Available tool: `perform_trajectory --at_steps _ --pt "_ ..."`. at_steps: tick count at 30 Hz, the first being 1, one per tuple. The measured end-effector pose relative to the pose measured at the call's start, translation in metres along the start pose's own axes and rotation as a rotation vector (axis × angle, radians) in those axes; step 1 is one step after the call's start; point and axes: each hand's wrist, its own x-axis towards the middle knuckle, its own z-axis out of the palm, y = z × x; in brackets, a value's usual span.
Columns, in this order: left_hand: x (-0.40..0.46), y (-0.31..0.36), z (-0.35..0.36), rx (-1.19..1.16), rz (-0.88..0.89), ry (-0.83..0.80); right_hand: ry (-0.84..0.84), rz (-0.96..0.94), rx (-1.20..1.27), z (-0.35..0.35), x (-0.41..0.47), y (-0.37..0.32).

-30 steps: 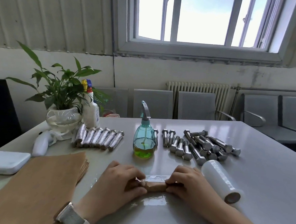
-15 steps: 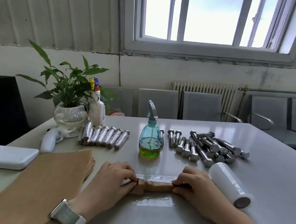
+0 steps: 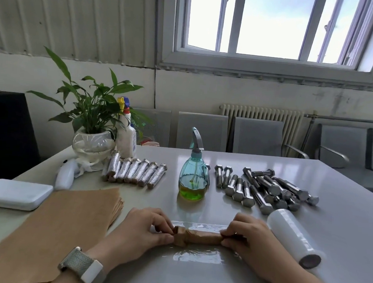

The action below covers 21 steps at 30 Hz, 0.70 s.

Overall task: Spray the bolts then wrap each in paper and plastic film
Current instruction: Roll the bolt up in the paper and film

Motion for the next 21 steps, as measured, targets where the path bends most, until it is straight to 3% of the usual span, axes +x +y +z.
perform_trajectory --at_steps 10,16,21 --pt "-0.003 0.006 0.005 -0.013 -0.098 0.069 0.0 0.013 0.011 0.0 0.0 -0.001" --pt "-0.005 0.012 0.014 -0.032 -0.259 0.1 0.013 0.002 0.009 0.002 0.0 -0.001" --pt "-0.004 0.024 0.015 0.147 -0.268 0.083 0.027 -0.01 0.014 0.003 0.0 0.0"
